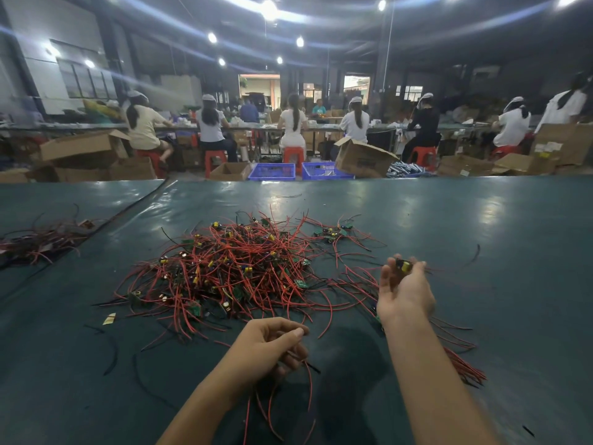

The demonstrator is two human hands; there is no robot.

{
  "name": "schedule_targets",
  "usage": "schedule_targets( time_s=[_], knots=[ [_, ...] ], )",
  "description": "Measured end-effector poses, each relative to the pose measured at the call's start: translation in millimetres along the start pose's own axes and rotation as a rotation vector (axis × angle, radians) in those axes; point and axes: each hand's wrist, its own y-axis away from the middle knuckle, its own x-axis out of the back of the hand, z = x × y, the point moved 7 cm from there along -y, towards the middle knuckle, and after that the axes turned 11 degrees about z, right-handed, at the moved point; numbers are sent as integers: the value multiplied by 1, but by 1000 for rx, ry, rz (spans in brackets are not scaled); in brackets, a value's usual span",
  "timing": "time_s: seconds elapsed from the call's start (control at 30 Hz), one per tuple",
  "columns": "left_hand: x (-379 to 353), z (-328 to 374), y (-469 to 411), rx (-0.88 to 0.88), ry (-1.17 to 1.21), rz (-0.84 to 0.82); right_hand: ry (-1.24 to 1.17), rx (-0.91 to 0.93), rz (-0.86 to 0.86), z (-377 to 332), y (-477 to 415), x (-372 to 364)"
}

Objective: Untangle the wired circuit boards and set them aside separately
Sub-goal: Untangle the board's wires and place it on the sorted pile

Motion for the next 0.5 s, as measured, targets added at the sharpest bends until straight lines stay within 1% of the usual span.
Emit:
schedule_targets(
  time_s=[0.07,0.1,0.2,0.3,0.4,0.5],
  knots=[
    [0,0,0,0,-7,-5,-141,-78,65,3,-3,3],
    [0,0,0,-1,-11,-6,-141,-120,94,7,-3,7],
    [0,-1,0,-7,-9,-17,4,-198,89,22,4,20],
    [0,-1,-1,-7,-12,-16,40,-212,47,29,13,24],
    [-1,0,0,-9,-10,-22,19,-184,55,23,16,20],
    [-1,1,1,-9,-3,-18,59,-176,45,19,15,18]
  ],
)
